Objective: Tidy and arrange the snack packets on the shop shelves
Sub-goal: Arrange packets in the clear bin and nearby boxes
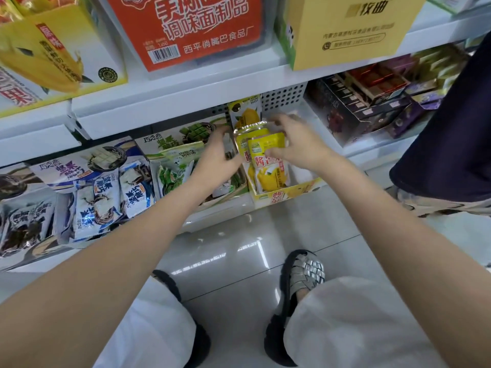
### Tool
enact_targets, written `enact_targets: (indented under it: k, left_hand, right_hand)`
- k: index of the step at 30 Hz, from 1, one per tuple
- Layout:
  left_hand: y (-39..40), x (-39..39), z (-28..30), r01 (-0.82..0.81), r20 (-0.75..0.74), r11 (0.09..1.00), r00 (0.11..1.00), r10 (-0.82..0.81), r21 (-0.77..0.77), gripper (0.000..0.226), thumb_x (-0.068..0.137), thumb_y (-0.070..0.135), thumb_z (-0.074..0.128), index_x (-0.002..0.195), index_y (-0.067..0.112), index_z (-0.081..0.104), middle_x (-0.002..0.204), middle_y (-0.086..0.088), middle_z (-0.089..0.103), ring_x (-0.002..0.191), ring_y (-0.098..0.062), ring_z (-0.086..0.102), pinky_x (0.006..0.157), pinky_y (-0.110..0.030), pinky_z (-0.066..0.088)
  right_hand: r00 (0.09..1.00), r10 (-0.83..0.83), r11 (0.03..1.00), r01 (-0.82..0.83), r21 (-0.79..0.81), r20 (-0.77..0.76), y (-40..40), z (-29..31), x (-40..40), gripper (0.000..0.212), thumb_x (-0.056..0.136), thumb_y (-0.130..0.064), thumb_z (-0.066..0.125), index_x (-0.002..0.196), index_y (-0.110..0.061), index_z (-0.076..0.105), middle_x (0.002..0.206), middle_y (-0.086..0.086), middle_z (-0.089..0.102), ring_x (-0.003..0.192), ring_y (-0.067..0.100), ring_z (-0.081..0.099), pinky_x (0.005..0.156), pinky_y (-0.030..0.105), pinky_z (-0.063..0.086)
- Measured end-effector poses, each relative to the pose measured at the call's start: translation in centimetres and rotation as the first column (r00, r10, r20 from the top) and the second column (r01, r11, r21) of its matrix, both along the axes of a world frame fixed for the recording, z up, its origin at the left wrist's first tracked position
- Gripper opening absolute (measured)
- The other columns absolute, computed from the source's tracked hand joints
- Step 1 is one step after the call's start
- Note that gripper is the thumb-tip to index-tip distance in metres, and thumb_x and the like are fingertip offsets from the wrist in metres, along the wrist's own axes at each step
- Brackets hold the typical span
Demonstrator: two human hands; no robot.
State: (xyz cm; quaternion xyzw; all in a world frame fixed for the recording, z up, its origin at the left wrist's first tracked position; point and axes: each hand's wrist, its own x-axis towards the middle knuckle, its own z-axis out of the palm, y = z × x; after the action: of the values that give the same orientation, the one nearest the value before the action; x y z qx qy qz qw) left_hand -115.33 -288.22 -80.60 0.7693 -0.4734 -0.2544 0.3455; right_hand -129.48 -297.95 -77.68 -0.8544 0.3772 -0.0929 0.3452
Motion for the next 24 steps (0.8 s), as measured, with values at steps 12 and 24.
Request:
enact_targets:
  k: [12, 24]
  left_hand:
    - [-3.2, -0.2, 2.1, -0.092, -0.147, 0.996, 0.985, 0.09, -0.008, 0.049, 0.09, 0.011, 0.053, 0.136, 0.02, 0.042, 0.143, -0.002, 0.04, 0.128, -0.017, 0.039, 0.087, -0.013, 0.031]
    - [4.5, 0.7, 3.5, 0.196, 0.167, 0.963, 0.972, -0.166, -0.185, 0.06, 0.08, -0.005, 0.043, 0.137, 0.015, 0.042, 0.139, 0.001, 0.037, 0.132, -0.014, 0.036, 0.113, -0.03, 0.028]
  right_hand:
    - [0.998, -0.05, 0.986, 0.044, 0.159, 0.032, 3.4, -4.4, -2.1, 0.097, 0.064, -0.037, 0.08, 0.14, -0.018, 0.023, 0.13, 0.002, 0.049, 0.119, 0.023, 0.049, 0.101, 0.042, 0.039]
    - [0.961, -0.102, 0.98, 0.052, -0.194, -0.257, 4.3, -4.7, -2.0, 0.091, 0.069, -0.055, 0.07, 0.139, -0.013, 0.028, 0.14, 0.007, 0.036, 0.131, 0.026, 0.033, 0.111, 0.048, 0.016]
